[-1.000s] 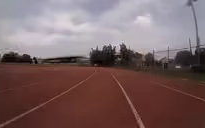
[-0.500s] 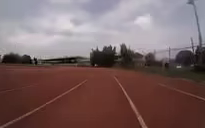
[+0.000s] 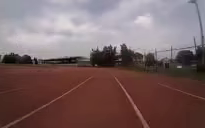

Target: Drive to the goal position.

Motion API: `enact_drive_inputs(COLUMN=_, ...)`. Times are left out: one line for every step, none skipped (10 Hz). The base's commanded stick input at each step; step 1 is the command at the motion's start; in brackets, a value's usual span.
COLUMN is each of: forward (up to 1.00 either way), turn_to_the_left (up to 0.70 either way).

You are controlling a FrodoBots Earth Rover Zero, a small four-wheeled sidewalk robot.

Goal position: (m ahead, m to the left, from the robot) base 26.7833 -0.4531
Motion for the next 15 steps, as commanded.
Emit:
enact_drive_inputs(forward=0.45, turn_to_the_left=0.0)
enact_drive_inputs(forward=0.45, turn_to_the_left=0.0)
enact_drive_inputs(forward=0.45, turn_to_the_left=0.0)
enact_drive_inputs(forward=0.45, turn_to_the_left=0.0)
enact_drive_inputs(forward=0.45, turn_to_the_left=0.0)
enact_drive_inputs(forward=0.45, turn_to_the_left=0.0)
enact_drive_inputs(forward=0.45, turn_to_the_left=0.0)
enact_drive_inputs(forward=0.45, turn_to_the_left=0.0)
enact_drive_inputs(forward=0.45, turn_to_the_left=0.0)
enact_drive_inputs(forward=0.45, turn_to_the_left=0.0)
enact_drive_inputs(forward=0.45, turn_to_the_left=0.0)
enact_drive_inputs(forward=0.45, turn_to_the_left=0.0)
enact_drive_inputs(forward=0.45, turn_to_the_left=0.0)
enact_drive_inputs(forward=0.45, turn_to_the_left=0.0)
enact_drive_inputs(forward=0.45, turn_to_the_left=0.0)
